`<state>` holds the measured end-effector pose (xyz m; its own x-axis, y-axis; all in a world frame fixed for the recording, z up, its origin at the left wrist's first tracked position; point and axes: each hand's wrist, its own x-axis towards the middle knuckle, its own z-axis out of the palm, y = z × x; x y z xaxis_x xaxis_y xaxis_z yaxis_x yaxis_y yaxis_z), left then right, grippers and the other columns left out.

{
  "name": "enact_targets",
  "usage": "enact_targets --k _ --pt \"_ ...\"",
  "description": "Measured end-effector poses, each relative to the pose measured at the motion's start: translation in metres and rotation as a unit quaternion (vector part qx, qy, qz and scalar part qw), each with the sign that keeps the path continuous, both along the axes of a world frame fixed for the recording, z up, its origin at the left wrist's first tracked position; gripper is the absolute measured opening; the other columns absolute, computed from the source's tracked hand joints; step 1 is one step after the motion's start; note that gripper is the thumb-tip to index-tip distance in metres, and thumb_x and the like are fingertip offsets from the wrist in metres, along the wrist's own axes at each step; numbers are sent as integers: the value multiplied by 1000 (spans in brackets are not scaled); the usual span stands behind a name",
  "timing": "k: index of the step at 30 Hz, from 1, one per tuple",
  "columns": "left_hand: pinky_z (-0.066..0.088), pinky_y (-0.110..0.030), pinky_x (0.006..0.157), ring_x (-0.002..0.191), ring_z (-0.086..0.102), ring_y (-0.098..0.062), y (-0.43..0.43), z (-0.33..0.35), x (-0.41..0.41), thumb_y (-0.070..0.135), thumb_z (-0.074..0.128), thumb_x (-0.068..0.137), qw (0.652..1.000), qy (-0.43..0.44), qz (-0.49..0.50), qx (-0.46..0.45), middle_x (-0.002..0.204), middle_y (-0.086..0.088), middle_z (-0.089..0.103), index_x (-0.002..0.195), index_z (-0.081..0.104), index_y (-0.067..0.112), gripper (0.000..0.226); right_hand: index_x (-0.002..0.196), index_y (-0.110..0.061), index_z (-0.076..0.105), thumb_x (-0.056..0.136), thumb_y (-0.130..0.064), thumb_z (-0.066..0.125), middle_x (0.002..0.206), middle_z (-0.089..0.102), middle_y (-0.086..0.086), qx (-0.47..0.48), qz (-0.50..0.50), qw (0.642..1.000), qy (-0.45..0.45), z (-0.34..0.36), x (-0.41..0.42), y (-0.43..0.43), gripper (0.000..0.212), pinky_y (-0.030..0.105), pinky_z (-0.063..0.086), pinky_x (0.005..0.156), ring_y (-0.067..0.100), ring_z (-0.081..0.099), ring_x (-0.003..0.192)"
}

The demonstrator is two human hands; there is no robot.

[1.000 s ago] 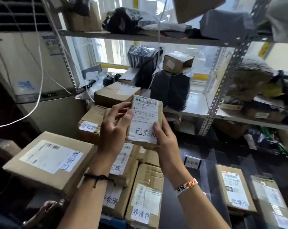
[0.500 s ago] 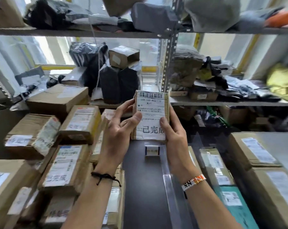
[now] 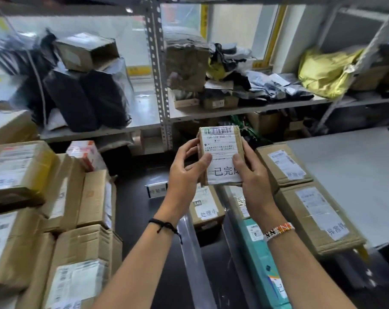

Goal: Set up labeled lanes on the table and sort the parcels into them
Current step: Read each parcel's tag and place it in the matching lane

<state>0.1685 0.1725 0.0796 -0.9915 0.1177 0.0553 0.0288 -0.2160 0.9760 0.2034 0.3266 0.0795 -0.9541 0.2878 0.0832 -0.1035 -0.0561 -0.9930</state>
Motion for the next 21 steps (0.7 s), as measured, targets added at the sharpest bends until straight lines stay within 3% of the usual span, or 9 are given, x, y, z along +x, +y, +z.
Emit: enact_targets --k 3,6,10,13,17,19,21 --pt "60 -54 95 113 74 -18 42 -20 -10 21 77 95 999 -30 -9 20 141 -1 62 140 58 25 49 160 -41 38 106 -24 60 137 68 -9 114 -31 993 -23 -12 -6 42 61 36 63 89 13 72 114" --pt "58 -56 98 115 72 -20 81 -37 -20 21 78 94 998 -59 -15 35 141 -1 62 140 58 24 50 161 -52 24 95 -41 74 145 58 -12 268 -13 962 -42 -19 -14 78 83 37 58 98 10 62 126" --pt "59 -55 97 116 72 -23 119 -59 -33 19 78 93 995 -91 -19 43 134 -2 66 136 60 24 47 165 -44 4 78 -65 81 156 38 -2 408 18 906 -109 -31 -31 114 118 45 50 106 18 45 137" --pt "61 -49 95 113 73 -21 135 -75 -41 18 77 94 992 -118 -29 30 131 -2 67 135 61 25 44 166 -37 -6 70 -67 85 160 30 0 443 55 881 -155 -46 -42 131 135 39 45 104 20 39 141" --pt "59 -41 100 112 73 -11 141 -101 -45 19 72 98 986 -154 -50 -38 130 5 70 139 60 26 43 167 -36 -6 79 -52 85 168 20 0 430 76 878 -197 -75 -58 142 128 30 32 95 22 33 148" --pt "58 -35 102 111 72 -9 142 -113 -45 20 66 103 982 -158 -59 -90 124 8 74 140 60 28 39 167 -35 -8 81 -50 83 166 19 1 429 95 873 -213 -92 -67 141 126 33 36 95 25 36 145" --pt "56 -19 94 107 69 0 141 -123 -43 24 57 107 974 -156 -58 -156 118 15 73 138 60 34 32 165 -36 -11 81 -51 81 166 19 3 419 115 871 -227 -110 -77 137 126 41 45 102 29 41 143"
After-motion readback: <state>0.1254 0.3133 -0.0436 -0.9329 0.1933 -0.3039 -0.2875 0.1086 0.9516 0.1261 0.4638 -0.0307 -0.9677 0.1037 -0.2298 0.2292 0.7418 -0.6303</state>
